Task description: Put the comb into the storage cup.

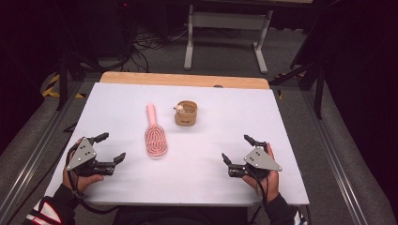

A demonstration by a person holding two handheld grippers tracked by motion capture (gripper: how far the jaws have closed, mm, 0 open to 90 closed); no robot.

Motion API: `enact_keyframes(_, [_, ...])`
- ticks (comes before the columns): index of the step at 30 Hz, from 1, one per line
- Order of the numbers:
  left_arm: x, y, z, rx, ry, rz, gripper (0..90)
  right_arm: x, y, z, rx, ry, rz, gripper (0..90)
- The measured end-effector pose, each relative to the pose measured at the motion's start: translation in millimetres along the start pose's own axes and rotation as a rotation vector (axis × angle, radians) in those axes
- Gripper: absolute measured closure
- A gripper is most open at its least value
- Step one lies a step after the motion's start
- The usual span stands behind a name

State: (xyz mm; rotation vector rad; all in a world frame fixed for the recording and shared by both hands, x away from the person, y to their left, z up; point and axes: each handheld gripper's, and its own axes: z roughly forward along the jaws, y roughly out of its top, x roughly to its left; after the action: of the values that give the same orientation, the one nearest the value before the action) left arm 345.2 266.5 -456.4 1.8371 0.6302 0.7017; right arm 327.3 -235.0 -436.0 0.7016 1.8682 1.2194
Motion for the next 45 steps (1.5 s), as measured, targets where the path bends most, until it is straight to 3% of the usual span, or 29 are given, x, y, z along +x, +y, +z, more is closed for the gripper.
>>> enact_keyframes(17, [2.0, 7.8, 1.1, -0.018, -0.009, 0.023, 18.0, 1.5, 2.5, 1.3, -0.001, -0.002, 0.002, 6.2])
enact_keyframes(19, [3.2, 10.0, 3.9, -0.021, -0.019, 0.014, 21.7, 1.6, 1.9, 1.4, 0.002, 0.000, 0.003, 6.2])
enact_keyframes(21, [6.8, 15.0, 10.4, 0.004, -0.024, 0.032, 26.2, 1.7, 1.9, 1.1, 0.000, 0.000, 0.003, 6.3])
enact_keyframes(22, [7.8, 16.1, 11.7, 0.007, -0.030, 0.035, 33.6, 1.8, 1.9, 1.3, 0.003, -0.001, 0.001, 6.2])
enact_keyframes(27, [14.2, 22.4, 19.1, 0.010, -0.033, 0.029, 52.6, 2.0, 1.5, 3.3, 0.015, -0.004, -0.002, 6.3])
enact_keyframes(32, [23.8, 37.6, 34.0, 0.025, -0.028, 0.042, 80.9, 1.1, 1.6, 3.7, 0.013, -0.005, 0.003, 6.3])
enact_keyframes(33, [25.6, 41.0, 37.8, 0.034, -0.024, 0.049, 80.9, 1.1, 1.6, 3.7, 0.013, -0.005, 0.003, 6.3])
enact_keyframes(34, [30.2, 47.1, 45.2, 0.021, -0.035, 0.045, 90.0, 0.9, 1.1, 4.0, 0.018, -0.007, 0.004, 6.3])
enact_keyframes(38, [36.6, 56.7, 60.6, 0.035, -0.037, 0.046, 90.0, 0.1, -0.1, 4.8, 0.023, -0.009, 0.008, 6.3])
enact_keyframes(41, [44.2, 66.9, 82.7, 0.051, -0.052, 0.047, 90.0, 0.0, -0.6, 4.7, 0.026, -0.009, 0.009, 6.3])
enact_keyframes(43, [47.9, 72.3, 94.7, 0.050, -0.065, 0.022, 90.0, -0.6, -0.5, 4.5, 0.026, -0.011, 0.014, 6.3])
enact_keyframes(45, [48.5, 77.6, 106.0, 0.067, -0.068, 0.037, 90.0, -1.0, -0.4, 5.0, 0.025, -0.010, 0.015, 6.3])
